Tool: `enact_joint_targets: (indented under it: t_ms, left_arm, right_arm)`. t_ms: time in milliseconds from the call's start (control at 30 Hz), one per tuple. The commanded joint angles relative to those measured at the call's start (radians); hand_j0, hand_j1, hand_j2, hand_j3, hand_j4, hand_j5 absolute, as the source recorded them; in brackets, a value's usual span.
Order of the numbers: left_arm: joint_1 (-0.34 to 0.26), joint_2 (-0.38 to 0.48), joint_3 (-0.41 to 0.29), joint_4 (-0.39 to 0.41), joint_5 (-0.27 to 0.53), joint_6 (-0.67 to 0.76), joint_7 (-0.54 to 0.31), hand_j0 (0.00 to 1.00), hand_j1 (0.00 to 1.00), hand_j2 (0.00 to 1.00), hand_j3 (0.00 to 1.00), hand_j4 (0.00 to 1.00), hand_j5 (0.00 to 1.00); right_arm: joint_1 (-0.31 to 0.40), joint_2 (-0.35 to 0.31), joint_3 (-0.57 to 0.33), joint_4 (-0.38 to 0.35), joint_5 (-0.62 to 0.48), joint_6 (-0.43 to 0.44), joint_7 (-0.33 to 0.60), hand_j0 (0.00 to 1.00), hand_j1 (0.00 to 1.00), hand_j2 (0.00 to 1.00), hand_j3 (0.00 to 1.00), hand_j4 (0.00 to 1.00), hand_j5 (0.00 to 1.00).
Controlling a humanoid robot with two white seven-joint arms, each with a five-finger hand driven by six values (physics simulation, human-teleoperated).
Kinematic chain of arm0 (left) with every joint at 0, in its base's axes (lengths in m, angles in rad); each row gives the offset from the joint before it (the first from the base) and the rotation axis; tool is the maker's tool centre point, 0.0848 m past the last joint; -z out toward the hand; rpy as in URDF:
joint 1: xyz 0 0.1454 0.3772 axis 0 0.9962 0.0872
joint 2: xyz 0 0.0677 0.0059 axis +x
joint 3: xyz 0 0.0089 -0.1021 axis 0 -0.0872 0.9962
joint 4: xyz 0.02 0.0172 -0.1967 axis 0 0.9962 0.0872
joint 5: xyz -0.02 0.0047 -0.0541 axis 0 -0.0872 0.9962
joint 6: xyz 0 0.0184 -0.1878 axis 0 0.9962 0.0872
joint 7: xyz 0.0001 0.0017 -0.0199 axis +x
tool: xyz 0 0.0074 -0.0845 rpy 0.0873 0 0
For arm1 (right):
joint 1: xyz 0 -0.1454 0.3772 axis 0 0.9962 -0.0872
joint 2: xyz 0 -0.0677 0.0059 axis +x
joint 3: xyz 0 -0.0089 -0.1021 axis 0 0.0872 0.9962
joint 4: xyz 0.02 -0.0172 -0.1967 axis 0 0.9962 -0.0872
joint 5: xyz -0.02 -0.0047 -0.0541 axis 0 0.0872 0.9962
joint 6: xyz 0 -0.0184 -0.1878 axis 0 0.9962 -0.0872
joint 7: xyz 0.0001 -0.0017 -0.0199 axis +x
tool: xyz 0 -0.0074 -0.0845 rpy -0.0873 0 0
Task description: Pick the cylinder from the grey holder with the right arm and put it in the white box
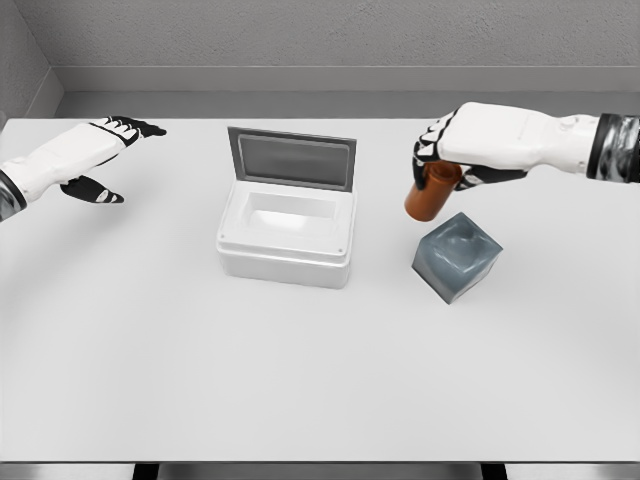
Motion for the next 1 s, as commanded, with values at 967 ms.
enact_joint_targets:
  t_ms: [967]
  left_arm:
    - [0.000,0.001,0.001,0.000,0.007,0.001,0.001,1.00,1.00,1.00,1.00,1.00,1.00]
  right_arm:
    - [-0.025,0.201,0.009,0.020,0.037,0.072,-0.001,0.43,0.43,0.43,0.43,0.43,0.43]
